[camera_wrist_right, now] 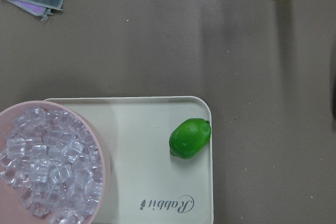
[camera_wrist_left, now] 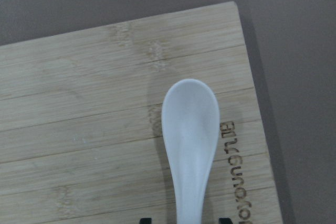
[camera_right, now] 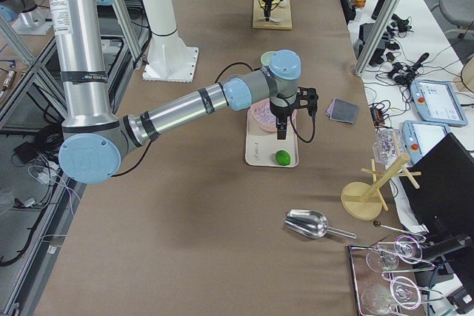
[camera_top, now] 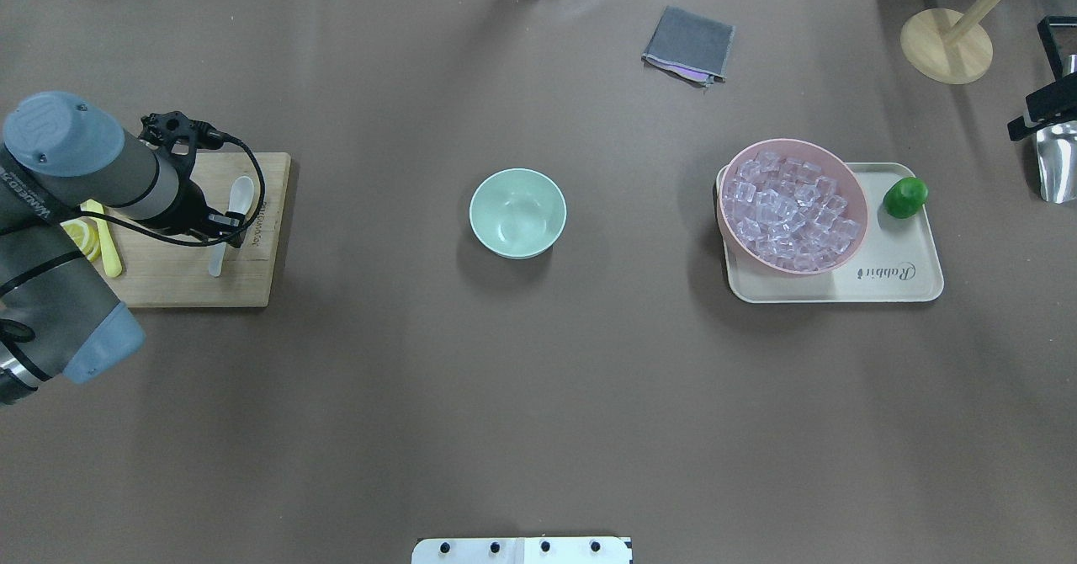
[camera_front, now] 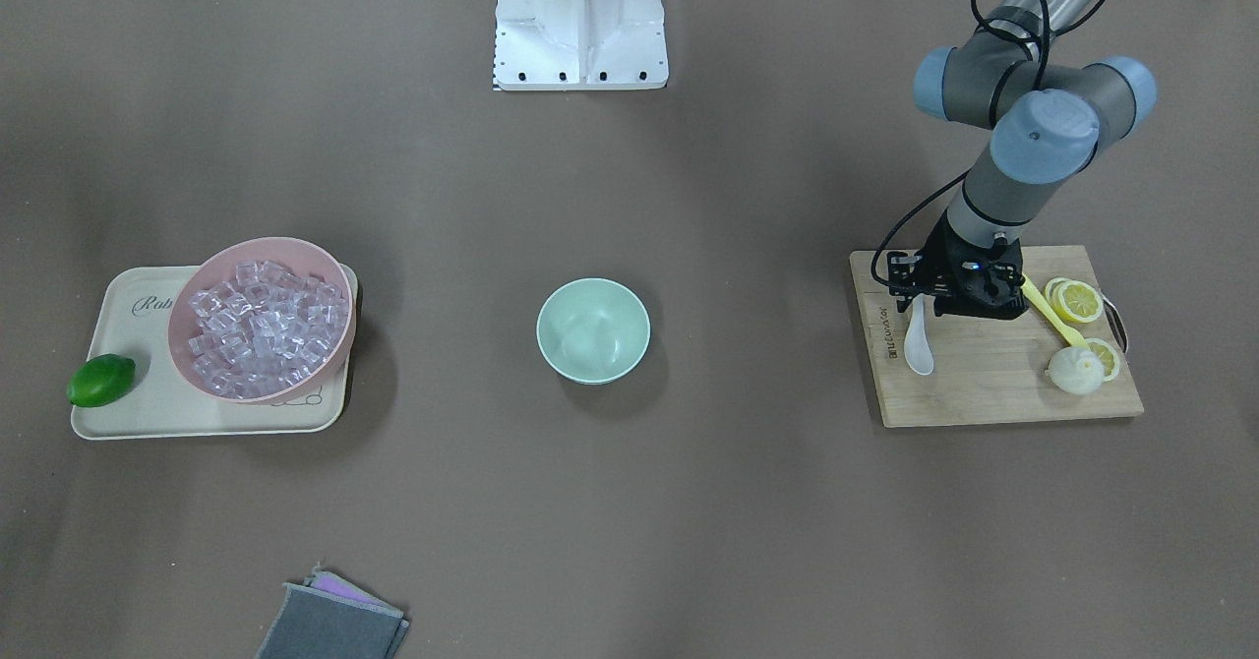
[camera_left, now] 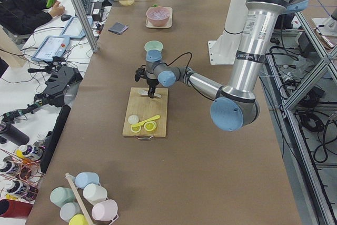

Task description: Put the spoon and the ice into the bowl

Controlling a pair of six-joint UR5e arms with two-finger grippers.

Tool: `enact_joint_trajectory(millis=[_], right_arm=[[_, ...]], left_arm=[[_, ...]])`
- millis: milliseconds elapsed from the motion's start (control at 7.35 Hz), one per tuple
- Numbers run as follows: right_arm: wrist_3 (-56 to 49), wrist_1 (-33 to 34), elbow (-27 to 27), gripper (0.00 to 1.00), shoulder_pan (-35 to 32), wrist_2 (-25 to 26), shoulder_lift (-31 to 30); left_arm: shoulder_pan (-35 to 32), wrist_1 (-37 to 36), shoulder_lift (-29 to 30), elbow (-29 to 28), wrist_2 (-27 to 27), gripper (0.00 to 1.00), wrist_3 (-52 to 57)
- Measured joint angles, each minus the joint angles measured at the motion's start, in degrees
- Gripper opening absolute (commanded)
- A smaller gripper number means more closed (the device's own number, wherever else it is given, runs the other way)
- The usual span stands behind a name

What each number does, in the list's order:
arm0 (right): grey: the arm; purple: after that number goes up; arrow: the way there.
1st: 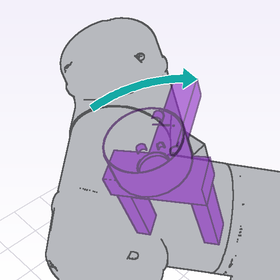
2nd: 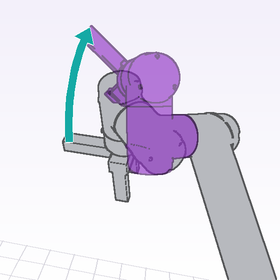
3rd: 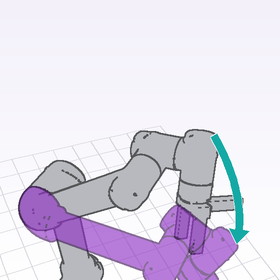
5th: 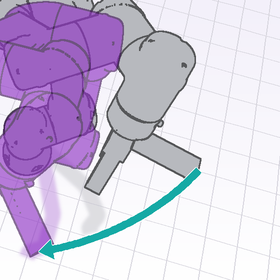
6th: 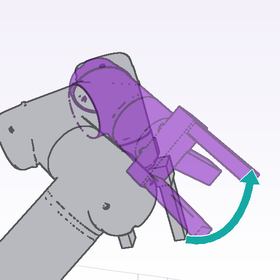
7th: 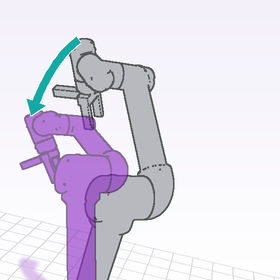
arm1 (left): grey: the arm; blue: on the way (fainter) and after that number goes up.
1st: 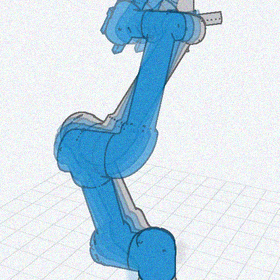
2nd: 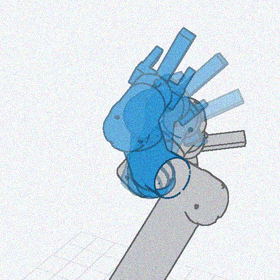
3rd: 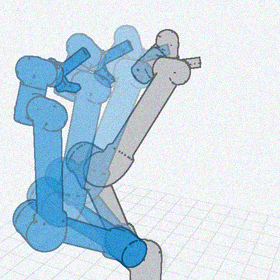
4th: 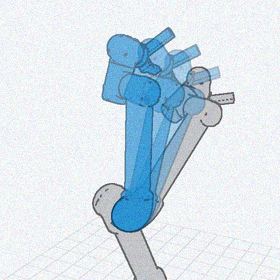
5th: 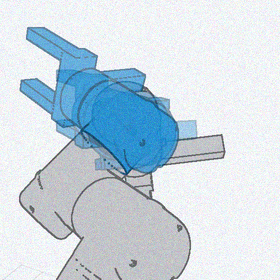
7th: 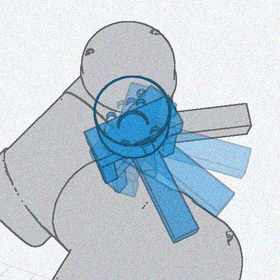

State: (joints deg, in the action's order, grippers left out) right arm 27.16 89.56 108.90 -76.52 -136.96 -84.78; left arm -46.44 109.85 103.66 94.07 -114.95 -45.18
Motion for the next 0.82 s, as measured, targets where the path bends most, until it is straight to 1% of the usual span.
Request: enact_joint_trajectory(millis=[136, 408, 816], right_arm=[[0.14, 0.0, 0.0, 1.0, 0.25, 0.2, 0.24], [0.19, 0.0, -0.04, 1.0, 0.46, 0.72, 0.44], [0.39, 0.0, 0.12, 1.0, 0.57, 1.48, 0.6]], left_arm=[[0.03, 0.01, 0.01, 0.03, -0.06, 0.19, -0.02], [0.06, 0.32, -0.01, 0.06, -0.22, 0.0, -0.04], [0.01, 2.07, -0.78, 0.91, -0.39, 0.0, -0.08]])
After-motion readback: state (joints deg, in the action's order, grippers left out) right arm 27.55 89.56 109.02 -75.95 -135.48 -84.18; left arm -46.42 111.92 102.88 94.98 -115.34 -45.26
